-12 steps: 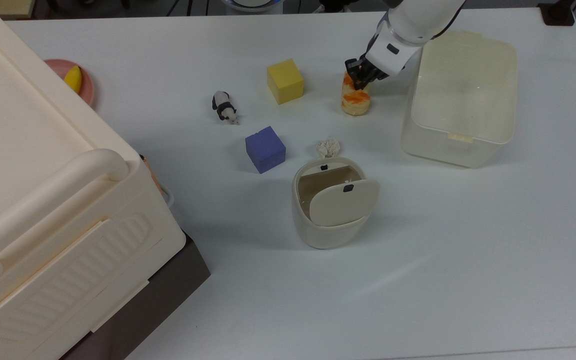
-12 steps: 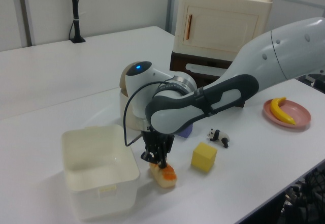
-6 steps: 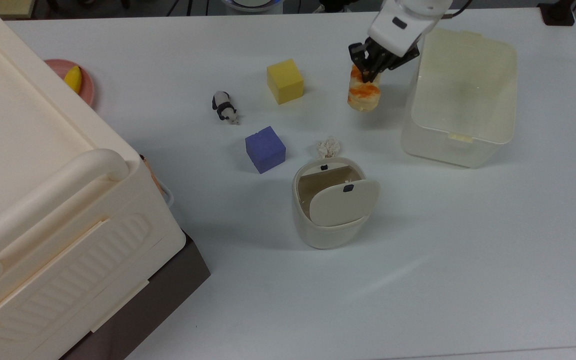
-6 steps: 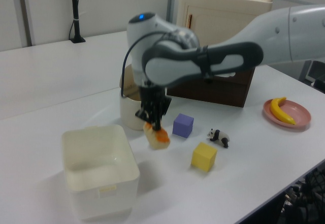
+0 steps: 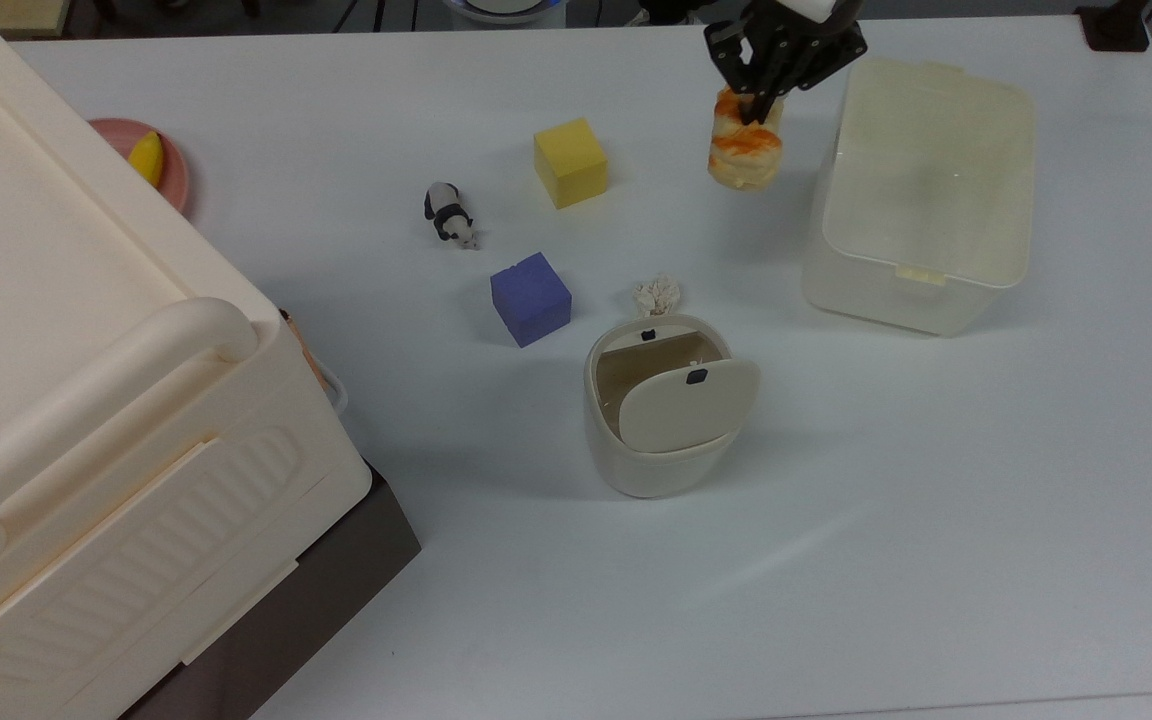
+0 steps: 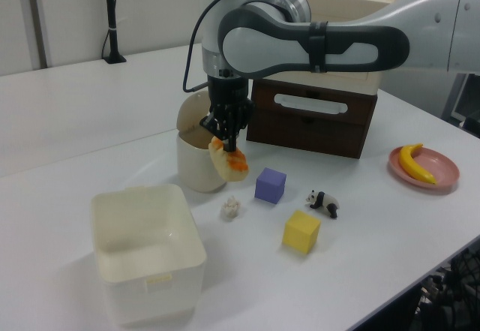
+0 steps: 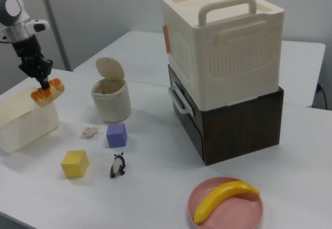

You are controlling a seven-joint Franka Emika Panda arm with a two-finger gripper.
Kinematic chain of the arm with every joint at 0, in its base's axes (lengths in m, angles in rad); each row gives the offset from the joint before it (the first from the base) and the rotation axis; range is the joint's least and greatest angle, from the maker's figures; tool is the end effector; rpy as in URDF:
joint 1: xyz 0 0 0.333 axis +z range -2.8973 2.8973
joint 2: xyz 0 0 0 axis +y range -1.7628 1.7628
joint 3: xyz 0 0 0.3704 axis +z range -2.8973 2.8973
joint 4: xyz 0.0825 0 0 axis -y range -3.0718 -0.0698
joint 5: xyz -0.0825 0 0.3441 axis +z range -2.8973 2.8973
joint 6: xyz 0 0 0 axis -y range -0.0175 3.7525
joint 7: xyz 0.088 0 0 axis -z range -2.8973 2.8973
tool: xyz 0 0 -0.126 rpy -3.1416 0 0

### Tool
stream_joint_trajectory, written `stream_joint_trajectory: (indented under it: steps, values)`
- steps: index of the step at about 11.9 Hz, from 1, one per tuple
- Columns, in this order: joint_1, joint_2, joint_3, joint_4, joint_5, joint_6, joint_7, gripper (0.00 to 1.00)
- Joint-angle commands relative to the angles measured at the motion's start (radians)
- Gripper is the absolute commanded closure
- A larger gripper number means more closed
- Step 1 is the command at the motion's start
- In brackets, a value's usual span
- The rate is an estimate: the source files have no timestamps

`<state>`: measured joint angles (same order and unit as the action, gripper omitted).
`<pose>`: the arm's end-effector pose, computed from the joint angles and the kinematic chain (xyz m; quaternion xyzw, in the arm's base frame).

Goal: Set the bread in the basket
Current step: 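Lift the bread loaf and carry it over the cream basket, then open the gripper to drop the bread into the basket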

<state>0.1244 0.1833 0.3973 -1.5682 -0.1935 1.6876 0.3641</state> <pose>0.5229 0.2510 0.5782 0.9938 0.0900 0.0037 0.0651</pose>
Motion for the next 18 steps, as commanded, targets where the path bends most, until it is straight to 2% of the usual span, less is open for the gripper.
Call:
stream_joint_trajectory:
  steps: [1,3,6,10,12,13,14,16,17,18]
  values:
    - [0.085,0.001,0.001,0.004,0.017,-0.014,0.004,1.0]
    - [0.127,0.021,0.015,0.002,0.037,0.018,0.006,1.0]
    - [0.15,0.028,0.038,-0.009,0.075,0.113,-0.022,1.0]
    - [0.152,0.036,0.04,-0.013,0.126,0.156,-0.247,1.0]
    - [0.152,0.036,0.04,-0.029,0.126,0.199,-0.27,1.0]
    - [0.152,0.045,0.04,-0.03,0.126,0.231,-0.293,0.95]
    - [0.152,0.048,0.04,-0.032,0.126,0.245,-0.304,0.89]
    - [0.153,0.061,0.04,-0.032,0.124,0.259,-0.309,0.38]
    - [0.153,0.064,0.04,-0.032,0.117,0.259,-0.312,0.0]
    - [0.155,0.068,0.04,-0.032,0.112,0.259,-0.317,0.0]
